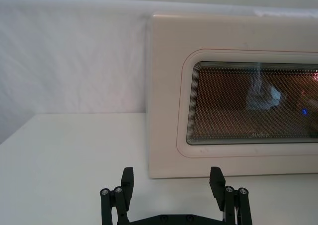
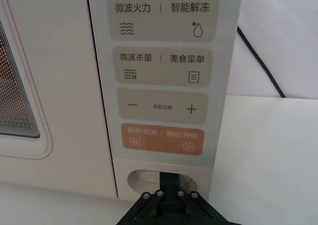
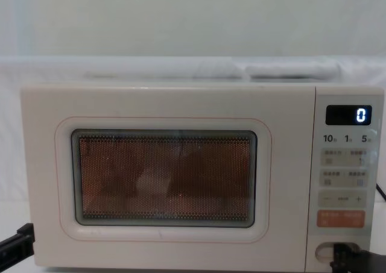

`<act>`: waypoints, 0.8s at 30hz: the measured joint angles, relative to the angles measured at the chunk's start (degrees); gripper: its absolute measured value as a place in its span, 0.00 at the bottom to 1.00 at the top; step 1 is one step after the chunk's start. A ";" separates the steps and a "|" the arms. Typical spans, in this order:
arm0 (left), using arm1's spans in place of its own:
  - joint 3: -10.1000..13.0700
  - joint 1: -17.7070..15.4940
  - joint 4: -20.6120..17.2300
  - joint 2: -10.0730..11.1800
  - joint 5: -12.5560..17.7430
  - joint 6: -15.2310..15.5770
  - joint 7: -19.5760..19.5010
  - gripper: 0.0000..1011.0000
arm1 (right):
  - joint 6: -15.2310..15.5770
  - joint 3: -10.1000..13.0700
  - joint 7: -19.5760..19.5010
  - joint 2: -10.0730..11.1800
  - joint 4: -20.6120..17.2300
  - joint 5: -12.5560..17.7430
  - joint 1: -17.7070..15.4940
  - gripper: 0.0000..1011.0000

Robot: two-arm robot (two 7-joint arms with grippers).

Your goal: Press the button to open the microwave door with one hand; close the microwave door with the other hand.

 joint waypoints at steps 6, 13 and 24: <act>0.00 0.00 0.00 0.00 0.00 -0.01 0.00 0.99 | -0.37 -0.15 0.16 -0.09 0.20 0.02 0.39 0.00; 0.00 0.00 0.00 -0.01 0.00 -0.01 0.00 0.99 | -0.40 -0.14 0.17 -0.08 0.23 0.05 0.43 0.00; 0.01 0.00 0.00 0.00 0.00 0.00 0.00 0.99 | 0.06 0.14 0.43 0.65 -2.79 0.18 -2.12 0.00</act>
